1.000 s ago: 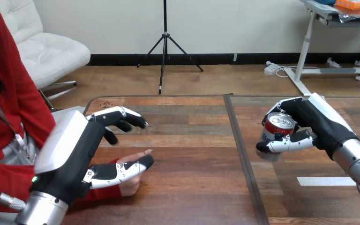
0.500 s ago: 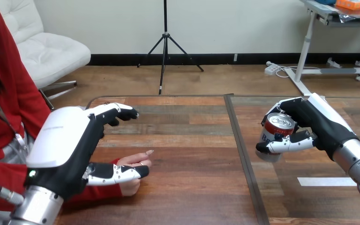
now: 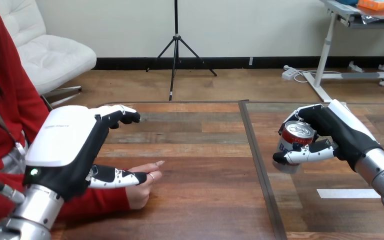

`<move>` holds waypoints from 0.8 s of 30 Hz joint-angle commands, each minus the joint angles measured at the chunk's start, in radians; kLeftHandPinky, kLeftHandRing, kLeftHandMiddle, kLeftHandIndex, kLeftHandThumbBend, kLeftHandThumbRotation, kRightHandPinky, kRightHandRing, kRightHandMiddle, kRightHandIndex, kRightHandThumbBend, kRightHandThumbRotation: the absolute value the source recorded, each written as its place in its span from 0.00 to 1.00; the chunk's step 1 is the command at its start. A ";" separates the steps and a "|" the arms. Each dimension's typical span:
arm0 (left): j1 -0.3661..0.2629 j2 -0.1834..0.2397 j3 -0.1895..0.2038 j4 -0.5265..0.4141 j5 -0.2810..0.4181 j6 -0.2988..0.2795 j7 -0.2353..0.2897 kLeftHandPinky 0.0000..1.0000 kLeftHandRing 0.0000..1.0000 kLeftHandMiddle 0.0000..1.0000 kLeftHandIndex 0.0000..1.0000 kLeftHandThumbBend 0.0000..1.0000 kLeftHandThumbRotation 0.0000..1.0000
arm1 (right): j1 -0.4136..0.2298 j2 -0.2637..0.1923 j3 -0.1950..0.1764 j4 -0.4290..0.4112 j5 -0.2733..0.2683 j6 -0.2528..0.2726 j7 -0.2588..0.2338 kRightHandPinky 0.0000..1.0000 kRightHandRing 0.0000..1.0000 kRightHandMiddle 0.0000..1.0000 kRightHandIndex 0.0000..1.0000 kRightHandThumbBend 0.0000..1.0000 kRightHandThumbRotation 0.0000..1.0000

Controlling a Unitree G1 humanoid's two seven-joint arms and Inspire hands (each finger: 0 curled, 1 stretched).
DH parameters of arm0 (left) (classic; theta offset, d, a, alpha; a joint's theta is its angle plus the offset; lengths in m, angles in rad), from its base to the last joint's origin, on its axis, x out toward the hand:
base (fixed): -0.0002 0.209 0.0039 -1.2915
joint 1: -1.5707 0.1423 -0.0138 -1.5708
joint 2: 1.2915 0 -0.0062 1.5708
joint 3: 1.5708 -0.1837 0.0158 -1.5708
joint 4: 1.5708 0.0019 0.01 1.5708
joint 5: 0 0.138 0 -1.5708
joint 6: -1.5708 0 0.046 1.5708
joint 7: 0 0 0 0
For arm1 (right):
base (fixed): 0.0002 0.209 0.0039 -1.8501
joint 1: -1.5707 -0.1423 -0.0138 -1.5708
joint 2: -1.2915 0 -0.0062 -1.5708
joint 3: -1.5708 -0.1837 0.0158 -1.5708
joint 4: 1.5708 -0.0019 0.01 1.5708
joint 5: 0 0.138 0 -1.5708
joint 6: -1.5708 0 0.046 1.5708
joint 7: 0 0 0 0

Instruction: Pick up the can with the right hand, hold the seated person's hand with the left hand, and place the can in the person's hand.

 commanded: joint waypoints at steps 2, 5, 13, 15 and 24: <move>-0.074 0.051 -0.023 0.046 0.027 0.014 -0.008 0.55 0.68 0.73 0.70 1.00 0.23 | -0.044 -0.017 -0.034 -0.047 0.016 -0.007 -0.008 0.38 0.41 0.46 0.50 0.70 0.00; -0.085 0.064 -0.032 0.066 0.036 0.019 -0.018 0.55 0.69 0.73 0.71 1.00 0.24 | -0.044 -0.017 -0.034 -0.047 0.016 -0.005 -0.007 0.38 0.41 0.46 0.50 0.70 0.00; -0.118 0.100 -0.061 0.132 0.033 0.030 -0.046 0.59 0.71 0.74 0.70 1.00 0.24 | -0.048 -0.017 -0.035 -0.035 0.018 -0.017 -0.009 0.38 0.41 0.46 0.50 0.70 0.00; -0.124 0.109 -0.067 0.143 0.031 0.035 -0.055 0.60 0.71 0.74 0.70 1.00 0.25 | -0.049 -0.017 -0.036 -0.032 0.019 -0.020 -0.009 0.38 0.41 0.46 0.50 0.70 0.00; -0.153 0.136 -0.096 0.191 0.024 0.072 -0.108 0.64 0.73 0.75 0.72 1.00 0.25 | -0.050 -0.020 -0.036 -0.029 0.016 -0.028 -0.012 0.38 0.42 0.46 0.50 0.69 0.00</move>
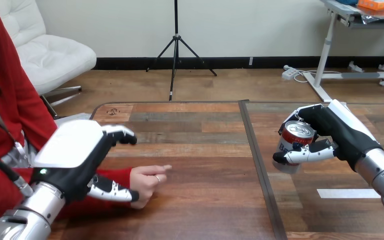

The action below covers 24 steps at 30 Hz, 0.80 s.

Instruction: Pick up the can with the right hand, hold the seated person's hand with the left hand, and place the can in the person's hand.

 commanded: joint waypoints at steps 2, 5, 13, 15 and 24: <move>-0.075 0.037 -0.023 0.036 0.001 0.026 -0.025 0.64 0.73 0.75 0.72 1.00 0.24 | -0.051 -0.020 -0.035 -0.028 0.015 -0.028 -0.013 0.38 0.42 0.46 0.50 0.69 0.00; -0.084 0.049 -0.034 0.050 0.004 0.038 -0.047 0.65 0.73 0.76 0.72 1.00 0.23 | -0.050 -0.020 -0.036 -0.032 0.015 -0.024 -0.014 0.38 0.42 0.46 0.50 0.69 0.00; -0.108 0.074 -0.060 0.066 0.005 0.085 -0.130 0.69 0.76 0.78 0.75 1.00 0.20 | -0.048 -0.019 -0.040 -0.039 0.019 -0.012 -0.011 0.38 0.42 0.46 0.50 0.69 0.00; -0.113 0.078 -0.065 0.072 0.003 0.091 -0.143 0.69 0.76 0.79 0.75 1.00 0.19 | -0.049 -0.020 -0.041 -0.035 0.020 -0.018 -0.012 0.38 0.42 0.46 0.50 0.69 0.00; -0.138 0.080 -0.085 0.087 -0.016 0.150 -0.210 0.75 0.80 0.82 0.79 1.00 0.17 | -0.056 -0.018 -0.043 -0.016 0.023 -0.033 -0.016 0.37 0.41 0.46 0.50 0.69 0.00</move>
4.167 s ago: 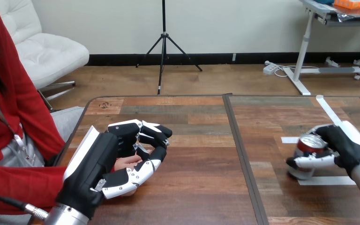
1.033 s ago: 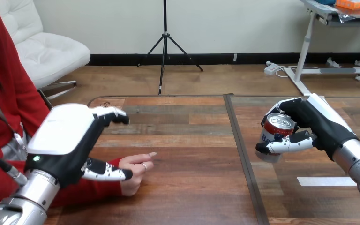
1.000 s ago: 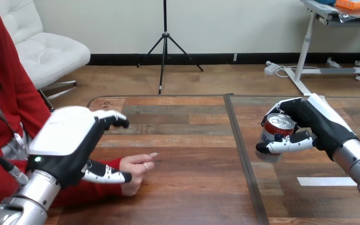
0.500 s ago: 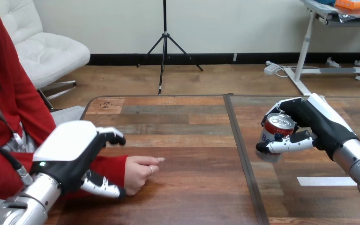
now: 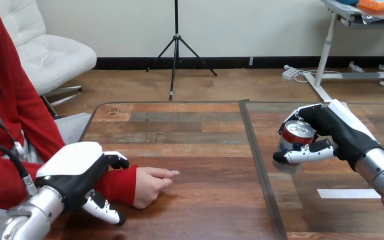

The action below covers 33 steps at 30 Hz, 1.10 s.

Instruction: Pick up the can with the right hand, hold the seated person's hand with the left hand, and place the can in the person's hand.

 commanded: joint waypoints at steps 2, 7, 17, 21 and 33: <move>-0.089 0.031 -0.021 0.014 0.007 0.017 -0.008 0.75 0.80 0.82 0.79 1.00 0.17 | -0.057 -0.018 -0.042 -0.018 0.024 -0.024 -0.013 0.37 0.41 0.46 0.50 0.69 0.00; -0.098 0.032 -0.036 0.039 0.029 0.017 0.021 0.75 0.80 0.81 0.78 1.00 0.14 | -0.058 -0.016 -0.043 -0.013 0.028 -0.028 -0.013 0.37 0.41 0.46 0.50 0.69 0.00; -0.122 0.018 -0.059 0.095 0.048 0.029 0.074 0.73 0.78 0.80 0.77 1.00 0.05 | -0.062 -0.013 -0.045 0.000 0.031 -0.037 -0.017 0.37 0.41 0.46 0.50 0.69 0.00; -0.132 0.013 -0.068 0.117 0.052 0.030 0.102 0.71 0.77 0.79 0.76 1.00 0.01 | -0.063 -0.012 -0.045 0.002 0.031 -0.036 -0.017 0.37 0.41 0.46 0.50 0.69 0.00; -0.174 0.004 -0.119 0.213 0.075 0.007 0.215 0.65 0.71 0.73 0.71 1.00 0.00 | -0.067 -0.010 -0.047 0.009 0.034 -0.041 -0.015 0.37 0.41 0.46 0.50 0.68 0.00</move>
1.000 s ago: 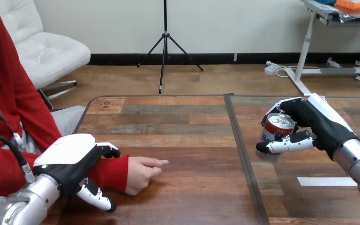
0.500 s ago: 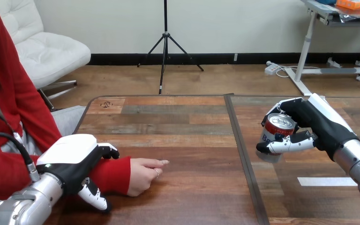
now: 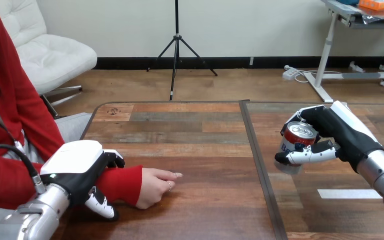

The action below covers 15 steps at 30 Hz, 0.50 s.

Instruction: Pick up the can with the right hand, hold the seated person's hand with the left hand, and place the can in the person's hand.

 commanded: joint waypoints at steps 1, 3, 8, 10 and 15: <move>-0.089 0.003 -0.021 0.047 0.010 -0.015 0.054 0.64 0.71 0.73 0.71 1.00 0.00 | -0.067 -0.010 -0.040 -0.013 0.029 -0.034 -0.015 0.37 0.41 0.46 0.50 0.68 0.00; -0.096 0.001 -0.028 0.064 0.011 -0.021 0.068 0.64 0.71 0.73 0.71 0.99 0.00 | -0.067 -0.009 -0.041 -0.015 0.031 -0.031 -0.014 0.37 0.41 0.46 0.50 0.68 0.00; -0.111 -0.005 -0.042 0.098 0.005 -0.031 0.096 0.62 0.69 0.71 0.70 0.98 0.00 | -0.067 -0.009 -0.043 -0.016 0.033 -0.028 -0.014 0.37 0.41 0.46 0.50 0.68 0.00; -0.119 -0.008 -0.047 0.113 0.003 -0.039 0.108 0.61 0.68 0.71 0.70 0.97 0.00 | -0.067 -0.009 -0.043 -0.015 0.034 -0.028 -0.014 0.37 0.41 0.46 0.50 0.68 0.00; -0.133 -0.016 -0.058 0.134 -0.007 -0.046 0.119 0.58 0.66 0.70 0.68 0.96 0.00 | -0.066 -0.008 -0.046 -0.019 0.038 -0.024 -0.015 0.36 0.41 0.46 0.50 0.69 0.00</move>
